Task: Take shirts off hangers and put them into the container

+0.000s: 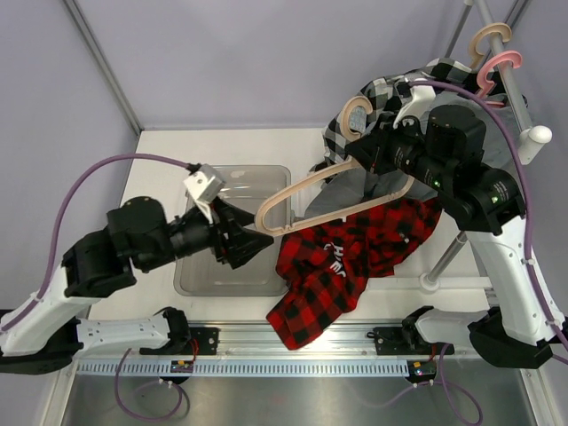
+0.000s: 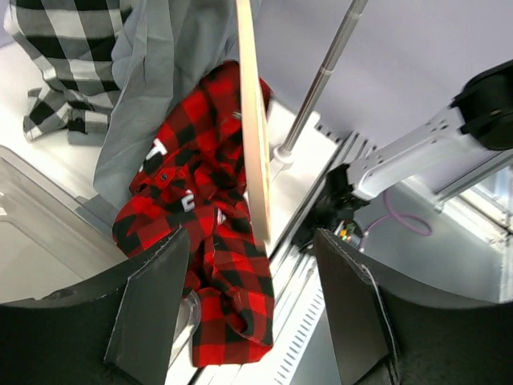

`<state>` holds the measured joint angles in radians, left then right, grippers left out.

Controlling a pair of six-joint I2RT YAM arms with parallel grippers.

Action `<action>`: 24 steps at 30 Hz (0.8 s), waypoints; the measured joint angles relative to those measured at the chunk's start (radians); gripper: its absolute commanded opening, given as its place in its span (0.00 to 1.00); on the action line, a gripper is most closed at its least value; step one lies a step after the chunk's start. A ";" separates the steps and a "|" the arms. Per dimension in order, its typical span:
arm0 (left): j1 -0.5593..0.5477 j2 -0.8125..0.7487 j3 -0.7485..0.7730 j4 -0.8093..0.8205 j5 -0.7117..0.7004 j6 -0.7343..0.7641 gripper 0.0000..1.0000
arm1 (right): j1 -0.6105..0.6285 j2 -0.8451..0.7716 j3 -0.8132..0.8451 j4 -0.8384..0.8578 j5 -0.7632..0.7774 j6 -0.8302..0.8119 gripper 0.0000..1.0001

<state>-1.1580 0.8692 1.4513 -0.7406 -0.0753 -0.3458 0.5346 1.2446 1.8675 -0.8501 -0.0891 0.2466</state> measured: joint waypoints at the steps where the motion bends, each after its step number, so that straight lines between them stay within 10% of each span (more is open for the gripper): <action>1: 0.000 0.017 0.005 -0.001 0.000 0.007 0.68 | 0.014 0.000 0.000 -0.004 0.002 -0.006 0.00; 7: 0.000 0.099 0.020 -0.002 -0.011 0.044 0.64 | 0.053 0.000 -0.002 -0.017 0.010 -0.025 0.00; 11: 0.000 0.111 0.042 -0.007 -0.014 0.056 0.07 | 0.067 -0.002 -0.019 -0.018 0.028 -0.034 0.00; 15: -0.001 0.127 0.077 -0.020 -0.019 0.062 0.00 | 0.093 -0.002 -0.039 -0.014 0.067 -0.037 0.00; 16: 0.000 0.128 0.077 -0.023 -0.020 0.061 0.00 | 0.097 -0.002 -0.040 -0.016 0.078 -0.037 0.06; 17: -0.001 0.127 0.077 -0.023 -0.024 0.060 0.00 | 0.102 -0.002 -0.040 -0.016 0.088 -0.038 0.55; 19: -0.001 0.125 0.077 -0.021 -0.037 0.060 0.00 | 0.113 -0.003 -0.042 -0.017 0.105 -0.042 0.97; 24: -0.003 0.073 0.054 -0.033 -0.082 0.070 0.00 | 0.190 -0.061 -0.104 -0.016 0.186 -0.053 0.99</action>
<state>-1.1610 0.9421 1.5055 -0.7734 -0.1570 -0.2756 0.7250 1.1835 1.7638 -0.8661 0.0971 0.1932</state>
